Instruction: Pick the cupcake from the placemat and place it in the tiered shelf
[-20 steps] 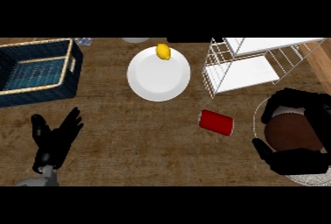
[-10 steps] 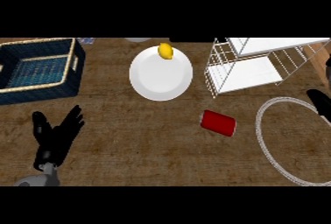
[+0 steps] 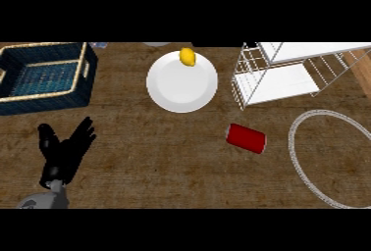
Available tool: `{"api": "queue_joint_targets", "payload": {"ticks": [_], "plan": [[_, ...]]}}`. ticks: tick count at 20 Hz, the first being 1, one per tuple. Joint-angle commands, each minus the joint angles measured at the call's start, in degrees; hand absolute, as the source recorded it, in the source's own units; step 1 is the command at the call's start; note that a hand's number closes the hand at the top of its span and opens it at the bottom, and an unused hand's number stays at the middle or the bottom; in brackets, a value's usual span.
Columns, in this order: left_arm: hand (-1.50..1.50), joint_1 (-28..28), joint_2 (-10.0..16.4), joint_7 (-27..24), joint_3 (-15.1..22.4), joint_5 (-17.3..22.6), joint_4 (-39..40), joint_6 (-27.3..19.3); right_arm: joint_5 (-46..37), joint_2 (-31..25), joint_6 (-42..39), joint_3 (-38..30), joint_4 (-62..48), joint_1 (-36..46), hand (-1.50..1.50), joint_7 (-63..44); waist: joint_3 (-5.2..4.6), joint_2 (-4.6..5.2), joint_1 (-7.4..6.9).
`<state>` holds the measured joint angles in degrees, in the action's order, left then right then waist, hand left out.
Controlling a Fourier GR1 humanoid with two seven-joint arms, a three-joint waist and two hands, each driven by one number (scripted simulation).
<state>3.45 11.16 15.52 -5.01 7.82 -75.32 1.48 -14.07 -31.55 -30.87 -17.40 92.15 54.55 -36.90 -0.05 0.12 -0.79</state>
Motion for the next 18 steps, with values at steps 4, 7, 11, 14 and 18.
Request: {"api": "queue_joint_targets", "payload": {"ticks": [4, 7, 11, 14, 18], "plan": [[0.0, -1.8, -0.4, 0.7, 0.4, -0.5, -1.4, 0.4, -2.5, -4.3, -0.4, 1.8, -15.0, 5.8, 1.5, 8.7, 0.03, -0.01, 0.02], [0.0, 0.6, -1.0, 3.9, 1.0, -0.8, -4.1, -1.5, -6.0, -5.2, 1.5, 3.1, -25.9, 8.2, 1.5, 18.2, 0.05, 0.35, -0.78], [0.0, 0.9, -1.8, 3.9, 1.3, -1.2, -4.0, -1.9, -11.1, -3.8, 6.1, 6.8, -30.5, 7.8, 1.5, 25.4, 0.05, 0.26, -0.59], [0.0, 3.5, -1.9, 3.5, 0.8, -2.0, -0.5, -2.4, -12.2, -3.7, 6.5, 7.6, -34.1, 9.8, 1.5, 27.0, 0.03, 0.15, 0.0], [0.0, -0.2, 0.2, 0.1, -0.4, -0.5, -0.7, 1.7, -15.6, -5.2, 10.5, 7.2, -45.7, 14.1, 1.5, 33.7, 0.03, 0.38, -0.84]]}}
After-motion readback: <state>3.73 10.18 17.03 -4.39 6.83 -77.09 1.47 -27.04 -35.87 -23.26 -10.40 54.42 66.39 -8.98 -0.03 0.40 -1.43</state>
